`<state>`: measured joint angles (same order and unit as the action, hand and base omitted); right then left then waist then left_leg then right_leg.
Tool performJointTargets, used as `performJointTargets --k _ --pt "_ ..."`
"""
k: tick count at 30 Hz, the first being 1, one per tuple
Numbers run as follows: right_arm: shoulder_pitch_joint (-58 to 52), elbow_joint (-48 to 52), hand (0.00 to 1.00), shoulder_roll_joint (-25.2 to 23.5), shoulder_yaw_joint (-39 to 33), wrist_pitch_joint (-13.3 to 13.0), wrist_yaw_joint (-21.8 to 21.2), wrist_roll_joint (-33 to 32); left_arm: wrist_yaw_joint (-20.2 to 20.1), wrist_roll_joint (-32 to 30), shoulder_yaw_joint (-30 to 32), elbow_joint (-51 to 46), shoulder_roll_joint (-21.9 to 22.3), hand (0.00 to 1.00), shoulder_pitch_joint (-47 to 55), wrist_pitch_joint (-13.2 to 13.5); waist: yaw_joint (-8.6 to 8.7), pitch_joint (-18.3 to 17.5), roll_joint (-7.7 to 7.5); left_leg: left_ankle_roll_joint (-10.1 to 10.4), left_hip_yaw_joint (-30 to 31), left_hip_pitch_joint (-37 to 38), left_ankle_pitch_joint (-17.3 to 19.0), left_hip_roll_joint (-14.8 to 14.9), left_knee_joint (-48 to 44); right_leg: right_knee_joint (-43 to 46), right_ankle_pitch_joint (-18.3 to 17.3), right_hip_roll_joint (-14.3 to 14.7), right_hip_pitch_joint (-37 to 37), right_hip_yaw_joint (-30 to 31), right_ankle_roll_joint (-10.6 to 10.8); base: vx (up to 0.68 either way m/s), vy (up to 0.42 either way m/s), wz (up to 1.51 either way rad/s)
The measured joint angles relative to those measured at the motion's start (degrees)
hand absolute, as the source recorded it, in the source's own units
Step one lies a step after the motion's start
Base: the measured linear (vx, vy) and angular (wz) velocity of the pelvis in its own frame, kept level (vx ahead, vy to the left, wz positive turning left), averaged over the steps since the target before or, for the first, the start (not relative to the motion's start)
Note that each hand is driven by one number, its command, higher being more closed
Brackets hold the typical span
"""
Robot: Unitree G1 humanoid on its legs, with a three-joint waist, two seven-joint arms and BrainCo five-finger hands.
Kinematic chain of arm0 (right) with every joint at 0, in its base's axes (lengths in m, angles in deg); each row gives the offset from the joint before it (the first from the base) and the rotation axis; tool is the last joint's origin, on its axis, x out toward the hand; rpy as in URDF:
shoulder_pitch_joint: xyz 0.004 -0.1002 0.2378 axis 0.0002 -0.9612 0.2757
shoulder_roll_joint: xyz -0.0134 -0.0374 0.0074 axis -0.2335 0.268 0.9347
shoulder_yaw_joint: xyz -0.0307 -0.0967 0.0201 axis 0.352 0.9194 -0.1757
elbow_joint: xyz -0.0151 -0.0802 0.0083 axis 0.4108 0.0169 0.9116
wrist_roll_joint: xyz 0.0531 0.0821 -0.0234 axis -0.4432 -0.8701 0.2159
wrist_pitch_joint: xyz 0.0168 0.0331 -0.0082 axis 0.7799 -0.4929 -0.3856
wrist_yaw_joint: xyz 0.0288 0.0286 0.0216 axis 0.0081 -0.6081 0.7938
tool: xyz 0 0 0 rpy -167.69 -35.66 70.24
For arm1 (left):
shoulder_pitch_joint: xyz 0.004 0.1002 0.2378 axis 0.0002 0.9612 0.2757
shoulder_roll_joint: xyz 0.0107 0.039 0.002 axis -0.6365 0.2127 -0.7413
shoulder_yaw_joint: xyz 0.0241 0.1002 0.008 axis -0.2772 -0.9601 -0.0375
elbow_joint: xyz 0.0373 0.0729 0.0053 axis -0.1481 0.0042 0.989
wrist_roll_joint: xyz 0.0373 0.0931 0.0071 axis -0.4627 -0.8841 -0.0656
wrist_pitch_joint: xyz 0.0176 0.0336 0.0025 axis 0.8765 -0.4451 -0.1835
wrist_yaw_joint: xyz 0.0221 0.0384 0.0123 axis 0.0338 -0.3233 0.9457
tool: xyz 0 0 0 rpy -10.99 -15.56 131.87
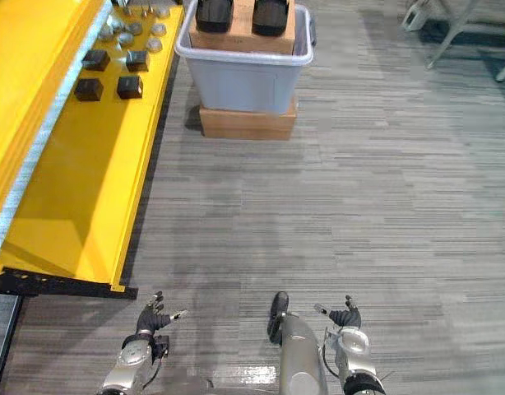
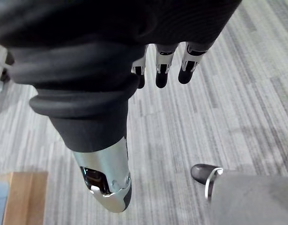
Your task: Walk over and take plastic housings, then place them on the shelf
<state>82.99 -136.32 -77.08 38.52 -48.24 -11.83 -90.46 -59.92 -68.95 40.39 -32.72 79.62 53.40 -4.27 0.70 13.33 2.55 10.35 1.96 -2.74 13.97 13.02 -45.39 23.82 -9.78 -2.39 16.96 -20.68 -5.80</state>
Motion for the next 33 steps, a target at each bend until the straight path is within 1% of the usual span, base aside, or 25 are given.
performJointTargets --k 3,4,6,7,8,10,11,12,13,14,15,16,18,19,20,21,23,25,27,28,29,30,31,32,33 --pt "-0.23 -0.33 0.0 0.05 0.53 -0.21 -0.01 -0.06 -0.03 0.07 0.1 -0.09 0.5 0.0 0.71 -0.02 -0.84 -0.07 -0.25 -4.46 -2.29 -6.77 2.63 0.03 -7.11 -7.48 0.1 2.52 -8.71 0.64 -0.12 0.49 -0.258 -0.15" --pt "-0.13 -0.35 0.0 0.39 0.44 -0.44 -0.02 -0.1 -0.05 0.15 0.13 -0.12 0.89 0.0 0.86 -0.02 -1.42 -0.1 -0.02 -5.9 -3.69 -10.32 3.46 -1.63 -4.93 -11.08 0.25 3.46 -12.22 1.3 0.03 0.38 -0.117 -0.22" --pt "-0.25 -0.34 0.0 0.38 0.15 -0.48 -0.06 -0.23 -0.06 1.12 0.89 -0.22 1.1 0.0 1.19 -0.01 -1.67 -0.07 -0.32 -5.92 -3.78 -14.6 3.49 -5.82 4.8 -15.64 0.75 3.5 -16.37 1.77 0.57 0.42 -0.069 -0.14" --pt "-0.21 -0.34 0.0 0.33 0.02 -0.58 -0.06 -0.86 -0.08 1.35 1.88 -0.24 1.46 0.0 1.58 0.03 -1.7 0.05 -0.5 -5.53 -4.18 -17.32 1.9 -9.52 17.21 -18.72 0.87 3.35 -18.9 2.21 1.07 0.39 -0.005 -0.09" --pt "-0.15 -0.35 0.0 0.3 -0.15 -0.61 -0.06 -1.26 -0.08 1.37 2.17 -0.24 1.6 0.0 1.74 0.03 -1.91 -0.09 -0.1 -5.12 -4.08 -18.28 -0.09 -10.63 23.24 -19.81 0.93 3.43 -19.57 2.56 1.37 0.47 0.037 -0.32" --pt "-0.19 -1.11 0.0 -0.08 -0.14 -0.78 -0.01 -1.25 -0.08 1.36 2.17 0.01 1.78 0.0 1.91 0.02 -5.16 -0.08 0.39 -3.39 -4.01 -22.56 -8.63 -11.12 31.98 -22.4 -0.09 4.52 -21.76 5.15 3.34 0.42 0.083 -0.6" --pt "-0.28 -1.42 0.0 -0.45 -0.02 -0.75 -0.05 -1.25 -0.1 1.37 2.2 0.39 1.73 0.0 2.15 0.02 -5.71 -0.02 0.27 -4.84 -4.31 -22.83 -11.35 -11.2 32.38 -23.02 -0.56 4.52 -22.93 5.49 4.13 0.5 0.111 -0.37" --pt "-0.84 -1.45 0.0 -1.58 0.01 -0.74 0.03 -1.25 -0.15 1.77 2.65 1.1 1.76 0.0 2.39 -0.01 -6.42 -0.19 -0.79 -8.79 -5.27 -21.62 -16.53 -12.06 32.82 -23.92 -1.49 3.6 -25.07 6.05 5.68 0.45 0.094 0.01" --pt "-1.03 -1.45 0.0 -2.0 -0.11 -0.76 0.06 -1.24 -0.13 1.77 2.83 1.11 1.75 0.0 2.32 -0.01 -6.37 -0.48 -1.66 -11.19 -5.69 -21.25 -18.05 -12.71 32.94 -24.09 -2.1 2.8 -25.69 6.01 6.7 0.6 0.114 0.2" --pt "-1.51 -1.3 0.0 -2.8 -0.22 -0.79 -0.06 -1.22 -0.16 1.82 2.92 1.02 1.79 0.0 1.92 0.03 -6.26 -0.85 -3.35 -13.35 -6.61 -20.41 -16.95 -14.28 31.92 -23.45 -2.17 0.73 -25.93 6.31 8.08 0.6 0.115 0.17" --pt "-1.41 -0.53 0.0 -3.54 -0.23 -0.84 -0.06 -1.19 -0.23 1.88 3.45 1.16 2.27 0.0 1.59 -0.05 -6.35 -0.86 -3.48 -14.18 -7.42 -20.36 -14.85 -14.67 28.94 -19.99 -1.72 -0.4 -25.61 7.46 10.02 0.69 0.157 0.12" --pt "-1.48 -0.3 0.0 -4.1 -0.25 -0.84 -0.05 -1.19 -0.22 1.88 3.86 1.18 2.41 0.0 1.67 -0.08 -6.32 -0.87 -3.43 -14.48 -7.91 -19.96 -13.85 -14.65 27.1 -16.58 -1.66 -0.85 -25.18 8.25 10.38 0.67 0.189 0.04" --pt "-3.54 0.0 0.0 -5.48 -0.51 -0.87 -0.16 -1.18 -0.22 1.89 3.83 1.92 2.16 0.0 1.88 -0.08 -6.1 -1.07 -3.4 -15.94 -8.05 -13.16 -8.77 -15.17 24.93 4.58 1.18 -3.2 -21.35 8.41 13.81 0.53 0.169 0.09" --pt "-4.12 0.11 0.0 -5.65 -0.45 -1.0 -0.36 -1.18 -0.2 2.05 3.85 1.92 2.01 0.0 2.16 -0.04 -6.05 -1.54 -3.18 -15.9 -7.06 -10.54 -5.79 -15.1 25.08 15.4 2.32 -4.48 -17.45 8.68 13.88 0.42 0.112 0.02" --pt "-4.24 0.08 0.0 -5.62 -0.44 -1.16 -0.67 -1.17 -0.2 2.15 3.85 2.1 1.82 0.0 2.13 -0.08 -5.85 -1.66 -3.1 -15.74 -6.46 -8.69 -3.47 -15.12 25.4 22.66 1.69 -5.37 -14.77 8.66 13.27 0.59 0.127 0.05" --pt "-4.29 0.0 0.0 -5.55 -0.29 -0.97 -1.12 -1.15 -0.18 2.58 3.9 2.16 1.23 0.0 1.97 -0.21 -4.83 -1.92 -4.01 -16.42 -6.12 -5.37 -1.55 -16.15 26.01 32.44 -1.05 -8.27 -8.49 7.79 9.76 0.48 0.071 0.11" --pt "-4.48 -0.16 0.0 -5.18 -0.02 -0.9 -1.16 -1.05 -0.18 3.22 3.92 2.27 1.05 0.0 2.16 -0.65 -4.11 -1.83 -3.34 -16.34 -4.74 0.77 -0.38 -15.8 29.69 30.6 -5.01 -8.39 -4.68 5.56 7.12 0.47 0.028 0.22" --pt "-5.86 -0.25 0.0 -4.94 0.32 -0.87 -1.18 -1.03 -0.2 3.27 3.94 2.23 1.01 0.0 2.0 -0.59 -2.86 -1.72 -2.55 -15.69 -2.75 5.78 0.39 -14.6 32.73 21.35 -6.74 -6.85 -2.2 3.05 7.34 0.43 -0.055 0.44" --pt "-5.93 -0.48 0.0 -4.93 0.35 -0.58 -1.18 -1.06 -0.2 3.27 3.86 2.32 0.85 0.0 0.9 -0.56 -1.5 -1.84 -2.45 -14.53 -0.45 8.48 1.22 -12.63 34.94 5.36 -4.2 -3.9 1.24 3.55 8.64 0.41 -0.117 0.55" --pt "-6.04 -0.5 0.0 -5.02 0.36 -0.58 -1.17 -1.06 -0.19 3.24 3.83 2.43 0.46 0.0 0.75 -0.54 -1.09 -2.07 -3.08 -14.22 0.59 9.76 1.37 -12.07 36.65 -8.52 1.82 -3.3 2.79 4.16 10.62 0.46 -0.19 0.62" --pt "-6.15 -0.52 0.0 -4.92 0.15 -0.53 -1.15 -1.07 -0.14 3.14 3.81 2.81 0.39 0.0 -0.1 -0.5 -0.61 -2.15 -4.17 -13.0 1.83 11.11 2.08 -12.15 37.75 -15.03 7.45 -3.86 5.41 5.61 12.45 0.57 -0.271 0.64" --pt "-6.23 -0.52 0.0 -4.89 0.07 -0.49 -1.13 -1.06 -0.13 3.09 3.77 3.7 0.4 0.0 -0.43 -0.52 -0.25 -2.36 -5.07 -12.48 2.53 12.08 2.53 -12.12 38.2 -16.96 9.17 -4.31 6.16 6.71 12.76 0.5 -0.264 0.6" --pt "-6.56 -0.52 0.0 -4.92 0.03 -0.39 -1.12 -1.02 -0.09 2.77 3.67 5.51 0.38 0.0 -0.53 -0.57 0.38 -2.45 -5.67 -12.25 3.37 15.1 2.74 -11.55 39.81 -17.36 14.03 -5.09 5.95 7.85 12.3 0.7 -0.351 0.56" --pt "-7.05 -0.52 0.0 -5.02 -0.45 -0.31 -1.15 -0.98 -0.1 2.52 3.67 6.85 0.62 0.0 -0.58 -0.62 0.87 -2.62 -5.2 -12.11 4.39 16.5 2.8 -10.09 39.41 -15.82 19.01 -3.9 4.86 8.43 9.42 0.62 -0.295 0.55" --pt "-6.76 -0.52 0.0 -5.07 -1.19 -0.29 -1.16 -0.82 -0.23 2.26 3.19 7.48 1.01 0.0 -0.32 -0.62 1.05 -2.58 -4.2 -11.68 5.27 16.24 2.7 -8.73 37.57 -13.19 18.47 -2.92 4.89 8.04 6.95 0.85 -0.419 0.48"
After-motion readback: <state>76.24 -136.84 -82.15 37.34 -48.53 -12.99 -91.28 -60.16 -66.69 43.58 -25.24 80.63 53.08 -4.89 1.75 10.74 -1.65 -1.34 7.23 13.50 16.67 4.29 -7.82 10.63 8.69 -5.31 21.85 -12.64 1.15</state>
